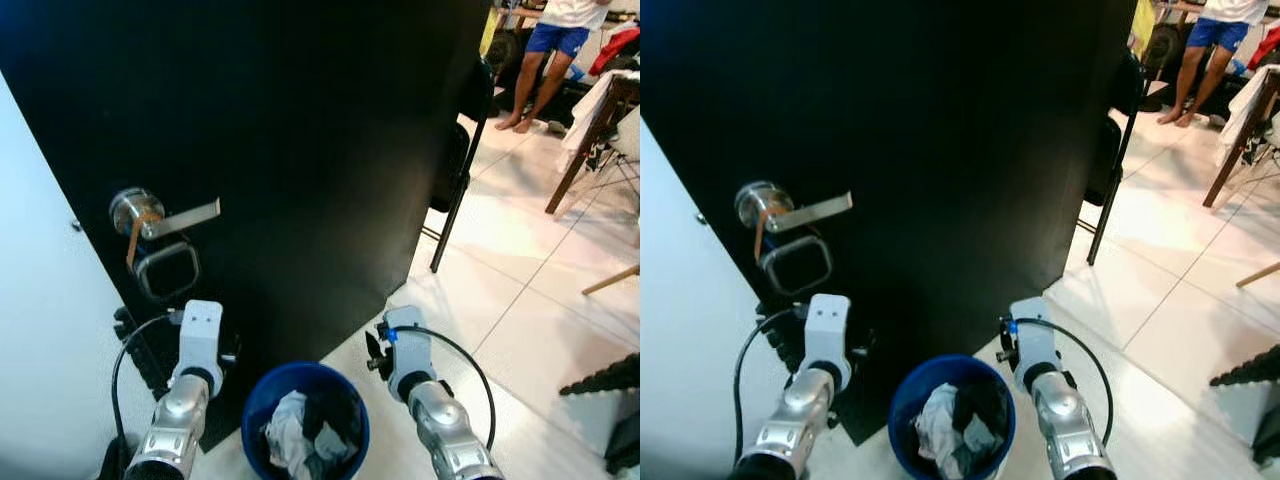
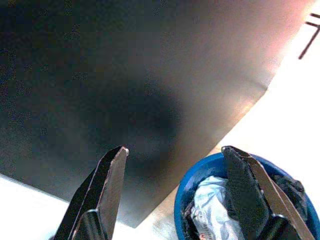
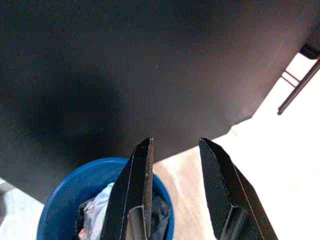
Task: Clean up the room
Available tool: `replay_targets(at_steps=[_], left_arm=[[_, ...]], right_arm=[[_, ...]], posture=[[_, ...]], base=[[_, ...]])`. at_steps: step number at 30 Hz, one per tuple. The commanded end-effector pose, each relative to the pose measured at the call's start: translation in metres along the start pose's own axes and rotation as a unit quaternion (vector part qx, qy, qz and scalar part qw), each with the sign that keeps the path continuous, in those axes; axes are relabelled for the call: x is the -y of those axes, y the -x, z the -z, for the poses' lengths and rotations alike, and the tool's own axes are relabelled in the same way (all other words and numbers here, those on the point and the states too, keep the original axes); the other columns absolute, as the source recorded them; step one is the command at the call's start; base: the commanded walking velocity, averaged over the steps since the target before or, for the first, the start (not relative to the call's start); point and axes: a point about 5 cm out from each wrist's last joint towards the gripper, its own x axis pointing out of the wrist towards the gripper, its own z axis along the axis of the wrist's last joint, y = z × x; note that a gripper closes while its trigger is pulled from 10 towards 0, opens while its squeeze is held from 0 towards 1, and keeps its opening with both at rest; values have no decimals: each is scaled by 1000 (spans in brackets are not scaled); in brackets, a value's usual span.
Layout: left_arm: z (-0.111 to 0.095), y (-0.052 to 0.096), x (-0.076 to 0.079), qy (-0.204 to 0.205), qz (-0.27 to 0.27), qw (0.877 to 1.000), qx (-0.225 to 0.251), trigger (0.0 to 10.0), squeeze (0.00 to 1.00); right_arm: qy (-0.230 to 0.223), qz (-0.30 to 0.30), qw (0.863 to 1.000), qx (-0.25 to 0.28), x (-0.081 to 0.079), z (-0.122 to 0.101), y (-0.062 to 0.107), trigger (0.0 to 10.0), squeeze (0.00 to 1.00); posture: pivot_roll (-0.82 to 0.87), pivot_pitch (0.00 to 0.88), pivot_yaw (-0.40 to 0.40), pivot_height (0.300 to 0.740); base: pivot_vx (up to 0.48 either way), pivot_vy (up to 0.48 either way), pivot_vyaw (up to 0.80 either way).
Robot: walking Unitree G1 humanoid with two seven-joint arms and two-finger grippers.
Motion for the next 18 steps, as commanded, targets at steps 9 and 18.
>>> replay_targets(at_steps=[9,18], left_arm=[[-6,5,15,-38,39,998,19,10000,0],[-9,4,20,-46,63,997,17,10000,0]], right_arm=[[20,-13,1000,-1,2,-4,0,10000,0],[0,3,1000,-9,2,2,1,10000,0]], posture=[[21,0,-65,740],[35,0,-35,740]], base=[[0,0,0],[0,0,0]])
